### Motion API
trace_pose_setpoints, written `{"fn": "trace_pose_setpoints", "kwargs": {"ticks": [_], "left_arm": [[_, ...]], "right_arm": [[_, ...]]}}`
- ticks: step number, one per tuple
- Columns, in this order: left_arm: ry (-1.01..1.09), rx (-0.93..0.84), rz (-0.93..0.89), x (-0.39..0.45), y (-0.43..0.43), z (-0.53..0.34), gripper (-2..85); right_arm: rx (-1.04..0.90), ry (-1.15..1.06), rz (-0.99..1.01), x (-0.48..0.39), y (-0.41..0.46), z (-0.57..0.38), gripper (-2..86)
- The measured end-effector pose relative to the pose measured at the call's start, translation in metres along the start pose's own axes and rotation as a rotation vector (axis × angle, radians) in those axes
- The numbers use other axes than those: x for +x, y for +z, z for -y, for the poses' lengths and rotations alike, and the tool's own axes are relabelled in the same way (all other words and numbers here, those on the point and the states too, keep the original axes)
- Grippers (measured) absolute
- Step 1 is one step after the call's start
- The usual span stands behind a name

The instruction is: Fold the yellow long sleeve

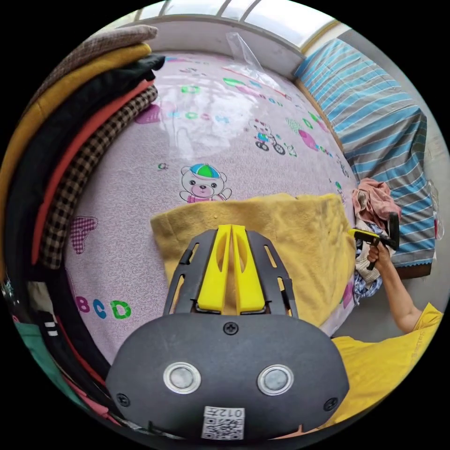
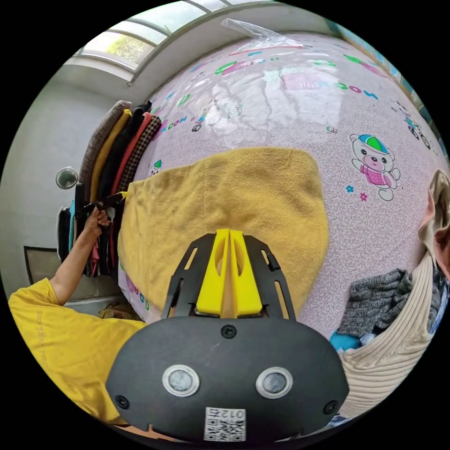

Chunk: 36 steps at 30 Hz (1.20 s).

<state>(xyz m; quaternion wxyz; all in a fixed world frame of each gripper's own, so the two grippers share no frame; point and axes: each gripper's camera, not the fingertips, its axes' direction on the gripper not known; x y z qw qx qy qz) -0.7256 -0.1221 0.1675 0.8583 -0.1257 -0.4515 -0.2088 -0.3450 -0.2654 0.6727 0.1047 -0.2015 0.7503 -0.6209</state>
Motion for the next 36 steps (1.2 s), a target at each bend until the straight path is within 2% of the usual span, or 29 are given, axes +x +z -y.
{"fn": "trace_pose_setpoints", "kwargs": {"ticks": [4,6,8,12,14,17,22,26,29,31,34,36], "left_arm": [[0.032,0.024,-0.073,-0.005,-0.023,-0.008,1.2],[0.052,-0.055,0.017,-0.001,-0.013,-0.003,1.9],[0.047,-0.132,0.179,-0.005,0.001,0.002,1.9],[-0.005,-0.164,0.113,-0.036,0.012,0.005,1.0],[-0.066,-0.140,0.100,-0.059,0.006,0.005,0.8],[-0.054,-0.133,0.091,-0.075,0.000,0.008,0.7],[-0.183,-0.111,0.287,-0.100,-0.033,0.004,0.9],[-0.085,-0.088,0.145,-0.094,-0.069,-0.019,2.0],[-0.106,-0.123,0.156,-0.094,-0.079,-0.050,4.8],[-0.127,-0.129,0.091,-0.099,-0.080,-0.071,6.8],[-0.183,-0.142,-0.022,-0.116,-0.075,-0.100,8.8],[-0.210,-0.152,-0.035,-0.127,-0.070,-0.110,8.8]], "right_arm": [[0.167,-0.017,-0.022,-0.010,-0.029,-0.025,0.7],[0.190,-0.026,-0.018,-0.018,-0.028,-0.019,0.7],[0.165,-0.060,-0.005,-0.035,-0.014,0.002,0.7],[0.113,-0.120,-0.118,-0.067,0.015,0.040,0.7],[0.056,-0.125,-0.254,-0.080,0.033,0.065,0.6],[-0.056,-0.110,-0.296,-0.085,0.054,0.090,0.5],[-0.086,-0.027,-0.274,-0.086,0.056,0.106,0.5],[-0.053,0.020,-0.256,-0.090,0.050,0.100,0.5],[0.017,0.002,-0.311,-0.106,0.035,0.086,0.6],[0.081,-0.055,-0.325,-0.123,0.021,0.071,0.6],[0.142,-0.193,-0.173,-0.154,0.003,0.039,0.7],[0.131,-0.257,-0.127,-0.173,0.004,0.023,0.7]]}}
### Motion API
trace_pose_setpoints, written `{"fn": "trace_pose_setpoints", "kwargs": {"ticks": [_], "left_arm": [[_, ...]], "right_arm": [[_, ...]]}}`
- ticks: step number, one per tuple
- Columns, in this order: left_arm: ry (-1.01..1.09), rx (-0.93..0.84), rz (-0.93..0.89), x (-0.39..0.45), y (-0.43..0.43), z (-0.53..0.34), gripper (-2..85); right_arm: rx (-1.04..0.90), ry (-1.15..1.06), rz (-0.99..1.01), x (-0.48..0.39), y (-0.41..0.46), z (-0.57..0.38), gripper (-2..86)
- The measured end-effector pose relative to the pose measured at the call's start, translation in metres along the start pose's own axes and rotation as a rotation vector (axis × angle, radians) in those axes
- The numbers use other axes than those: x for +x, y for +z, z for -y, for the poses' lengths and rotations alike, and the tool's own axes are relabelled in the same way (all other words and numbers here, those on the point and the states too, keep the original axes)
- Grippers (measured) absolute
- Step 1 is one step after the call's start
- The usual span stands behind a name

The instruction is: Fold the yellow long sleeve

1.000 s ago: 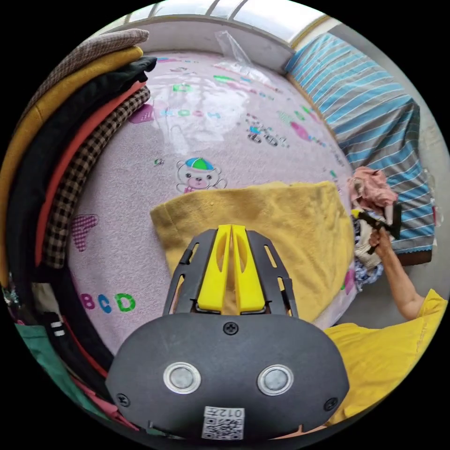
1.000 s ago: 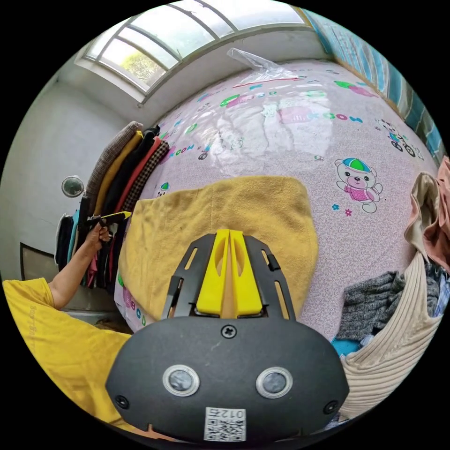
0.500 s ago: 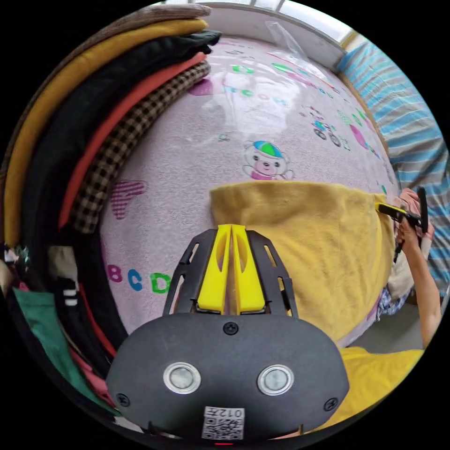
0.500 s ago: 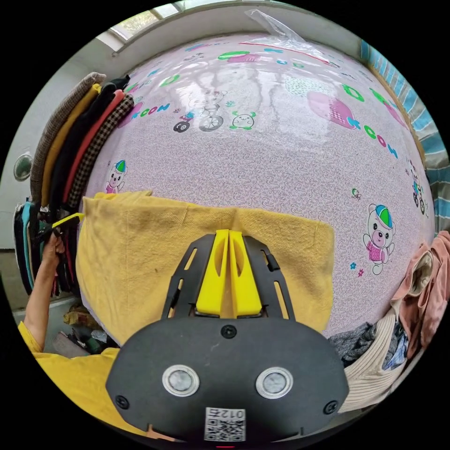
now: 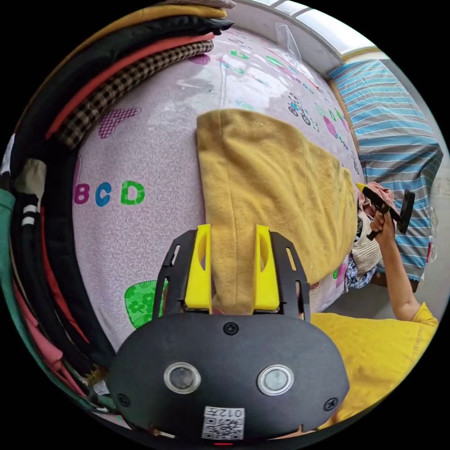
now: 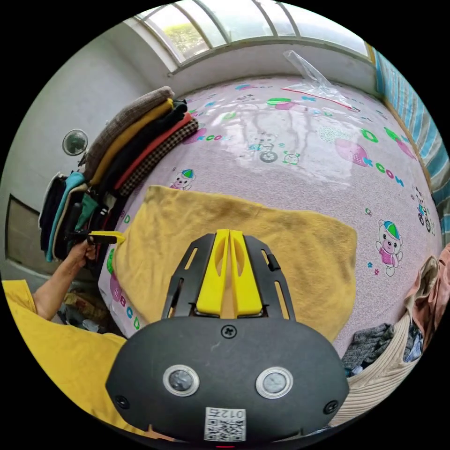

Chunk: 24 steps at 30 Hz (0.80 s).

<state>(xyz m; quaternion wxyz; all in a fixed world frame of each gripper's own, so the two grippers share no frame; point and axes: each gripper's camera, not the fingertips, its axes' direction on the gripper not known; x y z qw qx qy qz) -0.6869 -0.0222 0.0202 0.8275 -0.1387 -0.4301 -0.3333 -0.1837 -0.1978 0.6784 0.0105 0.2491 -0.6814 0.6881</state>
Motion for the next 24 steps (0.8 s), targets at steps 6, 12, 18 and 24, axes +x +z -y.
{"fn": "trace_pose_setpoints", "kwargs": {"ticks": [6,12,18,24], "left_arm": [[0.022,0.049,-0.021,-0.023,-0.010,-0.007,5.7],[-0.109,0.146,-0.170,-0.083,-0.007,-0.041,3.1],[-0.081,0.165,-0.181,-0.097,0.003,-0.048,1.5],[-0.123,0.194,-0.242,-0.122,0.023,-0.063,0.9]], "right_arm": [[-0.127,-0.125,-0.069,-0.060,0.037,-0.003,0.8],[-0.099,-0.138,0.015,-0.089,0.046,0.025,0.8],[-0.159,-0.328,-0.026,-0.152,0.081,0.070,0.6],[-0.328,-0.268,-0.141,-0.155,0.140,0.111,0.1]]}}
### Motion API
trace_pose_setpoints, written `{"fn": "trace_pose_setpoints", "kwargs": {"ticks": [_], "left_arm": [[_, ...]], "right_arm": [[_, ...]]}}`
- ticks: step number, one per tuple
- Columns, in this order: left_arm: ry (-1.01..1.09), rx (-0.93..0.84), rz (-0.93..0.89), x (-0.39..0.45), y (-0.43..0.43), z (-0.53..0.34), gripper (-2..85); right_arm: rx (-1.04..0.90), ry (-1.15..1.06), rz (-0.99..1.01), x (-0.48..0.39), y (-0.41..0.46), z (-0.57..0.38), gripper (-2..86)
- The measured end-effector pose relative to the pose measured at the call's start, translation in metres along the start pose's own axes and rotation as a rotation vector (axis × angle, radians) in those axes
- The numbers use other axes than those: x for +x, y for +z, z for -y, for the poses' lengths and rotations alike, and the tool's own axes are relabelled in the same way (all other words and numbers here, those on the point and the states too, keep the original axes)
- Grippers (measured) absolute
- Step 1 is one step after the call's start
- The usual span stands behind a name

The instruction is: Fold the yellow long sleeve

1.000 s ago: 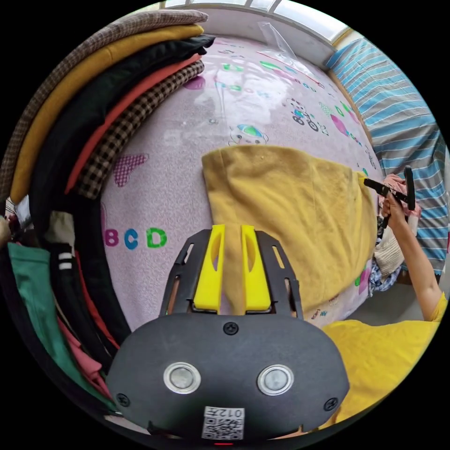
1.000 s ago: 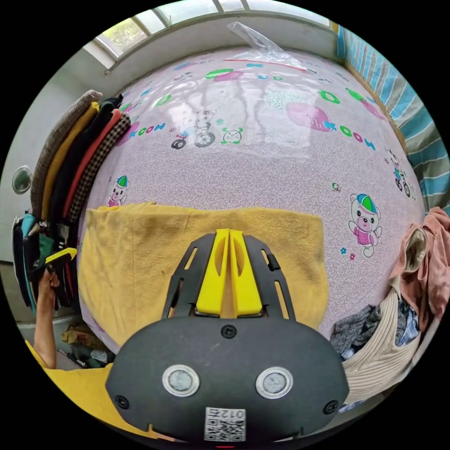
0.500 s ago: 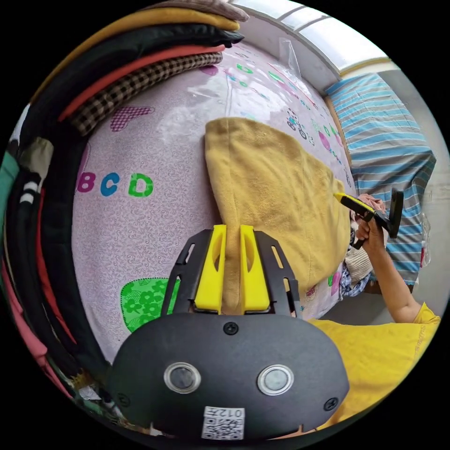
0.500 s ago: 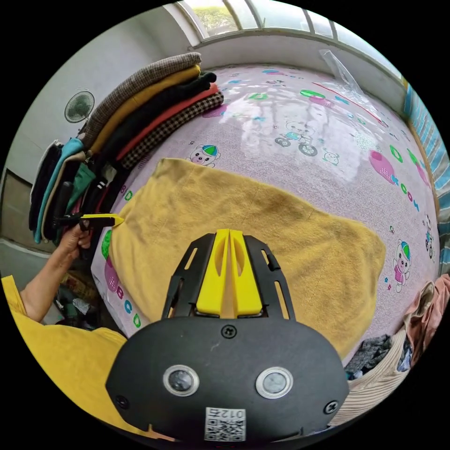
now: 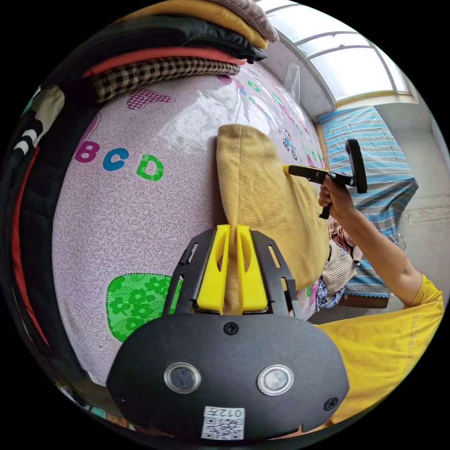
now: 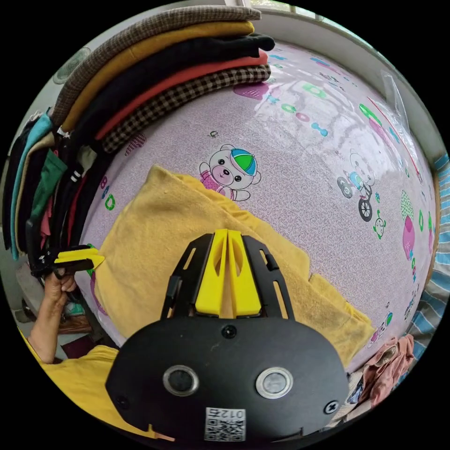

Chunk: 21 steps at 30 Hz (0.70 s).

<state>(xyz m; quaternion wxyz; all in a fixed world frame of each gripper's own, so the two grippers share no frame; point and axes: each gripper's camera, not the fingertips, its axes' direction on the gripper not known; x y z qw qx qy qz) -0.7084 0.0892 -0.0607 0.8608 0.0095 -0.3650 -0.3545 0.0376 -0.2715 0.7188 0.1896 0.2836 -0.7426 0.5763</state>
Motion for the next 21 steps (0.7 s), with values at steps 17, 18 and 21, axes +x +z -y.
{"fn": "trace_pose_setpoints", "kwargs": {"ticks": [17,18,21], "left_arm": [[0.150,0.098,0.206,0.058,0.034,-0.072,0.5],[0.198,0.072,0.206,0.073,0.045,-0.075,0.5],[0.499,-0.107,0.179,0.166,0.125,-0.105,0.4]], "right_arm": [[0.424,0.508,0.117,0.166,-0.109,-0.362,1.0],[0.435,0.554,0.124,0.172,-0.111,-0.384,1.2],[0.449,0.714,0.167,0.183,-0.103,-0.476,2.1]]}}
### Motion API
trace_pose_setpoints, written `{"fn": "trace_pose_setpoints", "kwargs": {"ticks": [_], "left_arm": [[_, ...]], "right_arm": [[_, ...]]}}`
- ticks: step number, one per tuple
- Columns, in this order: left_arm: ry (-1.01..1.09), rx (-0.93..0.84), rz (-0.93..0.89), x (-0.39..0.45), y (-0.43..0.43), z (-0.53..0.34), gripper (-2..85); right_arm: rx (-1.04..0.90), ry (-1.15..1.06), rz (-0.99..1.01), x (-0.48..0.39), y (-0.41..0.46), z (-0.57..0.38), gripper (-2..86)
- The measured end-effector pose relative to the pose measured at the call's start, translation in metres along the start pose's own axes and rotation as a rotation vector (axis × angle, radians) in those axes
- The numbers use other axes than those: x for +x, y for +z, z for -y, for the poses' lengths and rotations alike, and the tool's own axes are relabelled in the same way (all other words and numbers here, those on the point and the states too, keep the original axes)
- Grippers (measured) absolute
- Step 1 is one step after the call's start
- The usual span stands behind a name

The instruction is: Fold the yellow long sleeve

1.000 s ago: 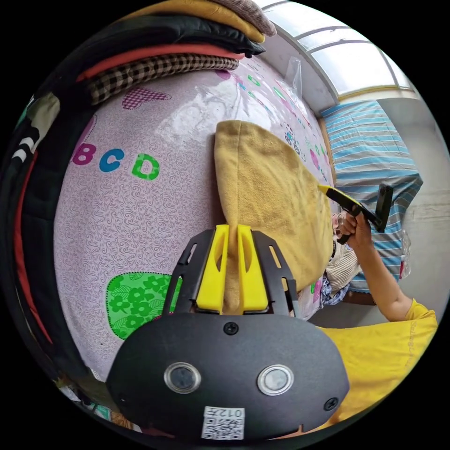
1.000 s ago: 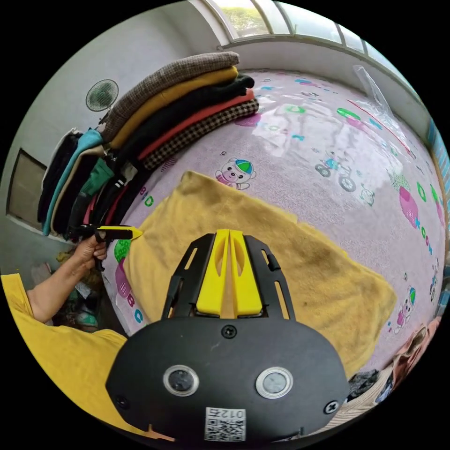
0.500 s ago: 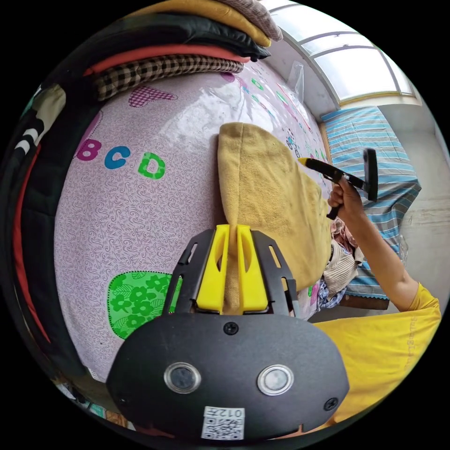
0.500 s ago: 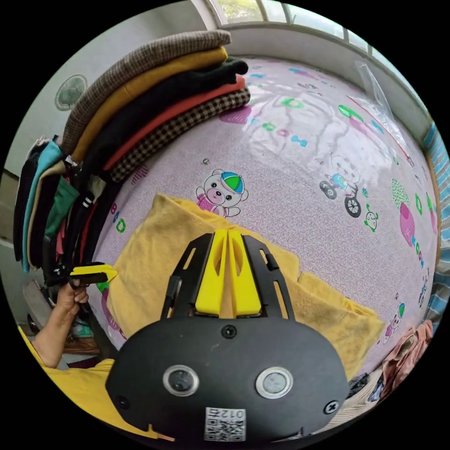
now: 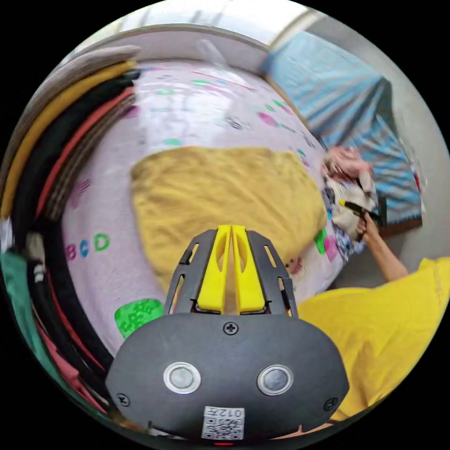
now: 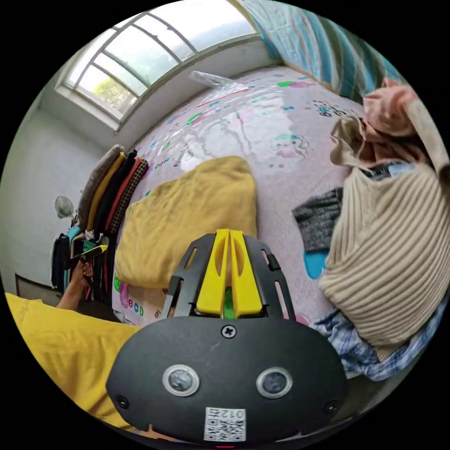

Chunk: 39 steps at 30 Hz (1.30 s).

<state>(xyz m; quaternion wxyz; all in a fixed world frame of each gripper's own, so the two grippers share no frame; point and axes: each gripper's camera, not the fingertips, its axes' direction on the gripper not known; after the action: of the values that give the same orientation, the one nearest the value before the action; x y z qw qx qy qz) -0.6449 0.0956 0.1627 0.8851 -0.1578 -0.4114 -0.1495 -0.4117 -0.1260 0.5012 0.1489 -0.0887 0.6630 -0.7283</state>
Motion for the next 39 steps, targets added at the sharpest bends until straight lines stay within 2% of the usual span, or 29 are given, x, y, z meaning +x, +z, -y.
{"fn": "trace_pose_setpoints", "kwargs": {"ticks": [2,7,9,11,14,19,26,33,36,39], "left_arm": [[0.274,-0.132,-0.065,0.105,0.066,0.011,0.3],[0.622,-0.198,0.029,0.280,0.176,0.006,0.2],[0.697,-0.264,0.006,0.321,0.216,0.003,0.2],[0.765,-0.311,0.075,0.359,0.261,-0.007,0.3],[0.795,-0.350,0.175,0.380,0.300,-0.025,0.4],[0.766,-0.376,0.209,0.388,0.337,-0.045,0.4],[0.740,-0.435,0.257,0.408,0.397,-0.057,0.2],[0.726,-0.415,0.237,0.419,0.410,-0.059,0.2],[0.642,-0.348,0.293,0.401,0.397,-0.066,0.3],[0.526,-0.387,0.315,0.365,0.404,-0.076,0.3]], "right_arm": [[-0.005,0.135,0.052,0.035,-0.004,-0.042,3.8],[0.038,0.395,0.297,0.091,0.018,-0.094,7.6],[0.047,0.373,0.340,0.097,0.025,-0.097,9.1],[-0.026,0.186,0.270,0.085,0.033,-0.087,11.2],[-0.183,-0.116,0.084,0.055,0.044,-0.070,13.5],[-0.359,-0.504,-0.033,0.012,0.065,-0.047,13.1],[-0.501,-0.925,-0.160,-0.047,0.092,-0.034,4.1],[-0.560,-0.990,-0.065,-0.059,0.081,-0.011,2.7],[-0.574,-0.976,-0.066,-0.065,0.088,-0.009,2.6],[-0.568,-0.947,-0.051,-0.068,0.091,-0.008,2.5]]}}
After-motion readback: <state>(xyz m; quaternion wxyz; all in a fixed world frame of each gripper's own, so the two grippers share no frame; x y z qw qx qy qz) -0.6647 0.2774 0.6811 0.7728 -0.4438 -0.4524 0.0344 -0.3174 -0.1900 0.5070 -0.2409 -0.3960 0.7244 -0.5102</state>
